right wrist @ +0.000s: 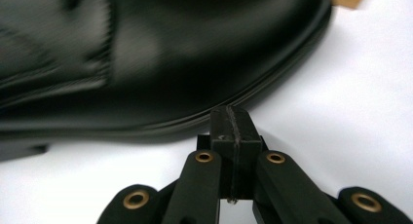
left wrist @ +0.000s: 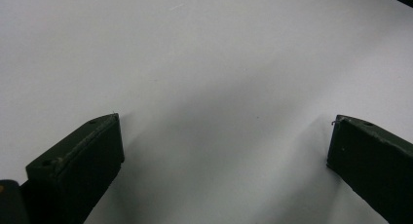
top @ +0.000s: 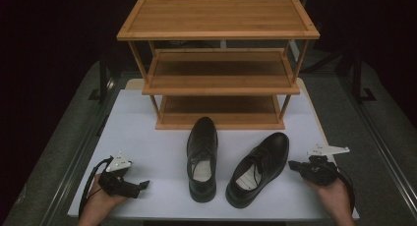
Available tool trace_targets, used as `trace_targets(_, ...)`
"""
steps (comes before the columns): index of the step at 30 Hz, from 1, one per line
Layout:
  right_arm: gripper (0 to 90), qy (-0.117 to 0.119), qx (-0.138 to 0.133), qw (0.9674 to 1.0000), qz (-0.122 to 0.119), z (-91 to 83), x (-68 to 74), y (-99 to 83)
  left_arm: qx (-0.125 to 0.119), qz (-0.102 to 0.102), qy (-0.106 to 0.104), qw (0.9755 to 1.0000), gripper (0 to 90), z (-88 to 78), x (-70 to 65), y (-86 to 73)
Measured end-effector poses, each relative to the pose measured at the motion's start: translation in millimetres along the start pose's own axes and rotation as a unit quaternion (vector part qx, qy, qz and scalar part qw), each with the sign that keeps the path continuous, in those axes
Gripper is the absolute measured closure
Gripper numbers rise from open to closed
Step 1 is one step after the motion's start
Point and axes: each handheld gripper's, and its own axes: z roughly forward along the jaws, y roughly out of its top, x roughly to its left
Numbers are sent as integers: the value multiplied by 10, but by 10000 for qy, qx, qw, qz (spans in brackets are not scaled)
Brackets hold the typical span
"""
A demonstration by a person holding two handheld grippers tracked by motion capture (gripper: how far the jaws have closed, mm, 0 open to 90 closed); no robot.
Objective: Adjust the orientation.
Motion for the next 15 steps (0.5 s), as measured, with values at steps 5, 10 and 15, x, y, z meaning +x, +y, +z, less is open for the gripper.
trace_targets(5, 898, 228, -11, 9997, -89, -24, 166, -108, 0, 0, 3, 10000, 0, 0, -1, 0)
trace_targets(10, 898, 388, 45, 9991, -192, 23, 250, -117, -11, -3, 9, 10000, 0, 1, -2, -1)
trace_targets(15, 898, 456, 137, 9986, -221, 88, 257, -116, -12, -2, 7, 10000, 0, 2, -1, -1)
